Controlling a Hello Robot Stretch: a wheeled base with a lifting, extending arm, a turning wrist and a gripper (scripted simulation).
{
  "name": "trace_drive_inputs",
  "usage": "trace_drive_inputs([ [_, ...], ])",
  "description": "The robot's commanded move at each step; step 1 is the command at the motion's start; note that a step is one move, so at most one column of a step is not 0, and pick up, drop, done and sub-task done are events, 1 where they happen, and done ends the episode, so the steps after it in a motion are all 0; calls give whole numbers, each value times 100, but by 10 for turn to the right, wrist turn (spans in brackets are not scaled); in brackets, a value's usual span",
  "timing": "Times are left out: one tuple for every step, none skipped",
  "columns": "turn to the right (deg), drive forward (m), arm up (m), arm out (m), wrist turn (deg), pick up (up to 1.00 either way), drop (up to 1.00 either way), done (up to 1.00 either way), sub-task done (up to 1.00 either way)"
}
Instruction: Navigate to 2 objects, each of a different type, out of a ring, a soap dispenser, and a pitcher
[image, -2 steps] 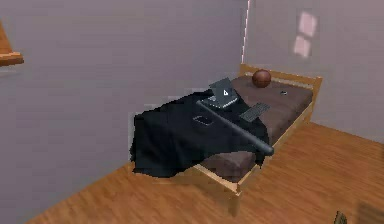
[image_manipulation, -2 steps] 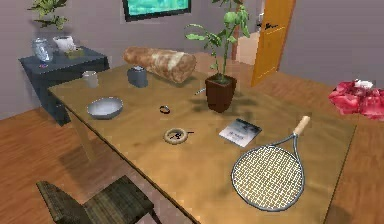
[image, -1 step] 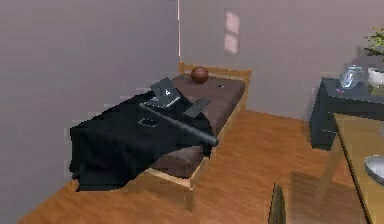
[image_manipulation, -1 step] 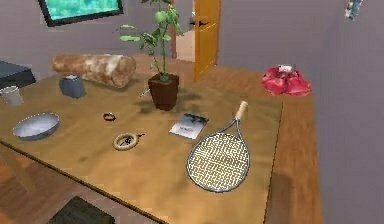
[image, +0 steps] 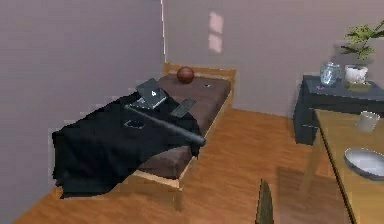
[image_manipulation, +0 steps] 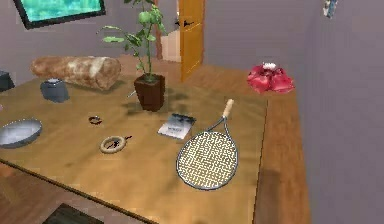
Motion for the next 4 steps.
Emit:
trace_drive_inputs([
  [0,50,0,0,0,0,0,0,0],
  [90,0,0,0,0,0,0,0,0],
  [0,40,0,0,0,0,0,0,0],
  [300,0,0,0,0,0,0,0,0],
])
